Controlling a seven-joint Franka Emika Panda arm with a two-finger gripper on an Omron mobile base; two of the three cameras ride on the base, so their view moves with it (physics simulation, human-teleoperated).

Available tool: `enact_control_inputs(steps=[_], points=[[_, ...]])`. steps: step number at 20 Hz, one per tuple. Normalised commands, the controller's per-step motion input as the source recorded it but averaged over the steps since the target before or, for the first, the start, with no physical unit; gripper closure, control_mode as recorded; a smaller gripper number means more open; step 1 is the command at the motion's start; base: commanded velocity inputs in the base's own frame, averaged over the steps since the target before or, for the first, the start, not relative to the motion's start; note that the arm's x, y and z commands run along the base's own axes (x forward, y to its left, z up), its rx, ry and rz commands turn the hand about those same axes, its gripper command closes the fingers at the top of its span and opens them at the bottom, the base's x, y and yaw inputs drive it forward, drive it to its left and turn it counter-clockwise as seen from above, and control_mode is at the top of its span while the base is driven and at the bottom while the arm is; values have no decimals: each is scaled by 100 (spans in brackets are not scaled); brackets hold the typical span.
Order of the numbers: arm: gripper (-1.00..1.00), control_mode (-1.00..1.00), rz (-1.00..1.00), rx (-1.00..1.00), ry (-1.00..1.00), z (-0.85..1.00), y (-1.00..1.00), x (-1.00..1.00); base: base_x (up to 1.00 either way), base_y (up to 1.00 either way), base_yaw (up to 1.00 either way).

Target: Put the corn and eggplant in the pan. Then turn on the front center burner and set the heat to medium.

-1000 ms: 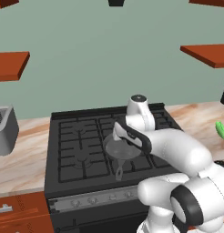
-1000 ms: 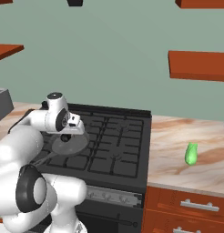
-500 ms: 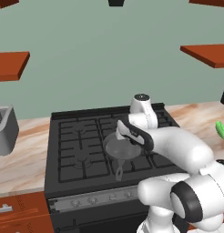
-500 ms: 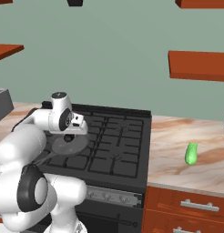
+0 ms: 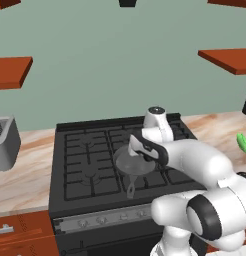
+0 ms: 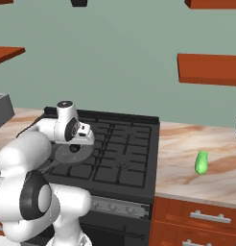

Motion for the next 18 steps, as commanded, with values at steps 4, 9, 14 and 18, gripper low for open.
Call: enact_control_inputs(steps=[4, 9, 14, 18], points=[[100, -100, 0, 0, 0, -29, 0, 5, 0, 0, 0], [100, -100, 0, 0, 0, -17, 0, 0, 0, 0, 0], [100, -100, 0, 0, 0, -24, 0, 0, 0, 0, 0], [100, -100, 0, 0, 0, -9, 0, 0, 0, 0, 0]])
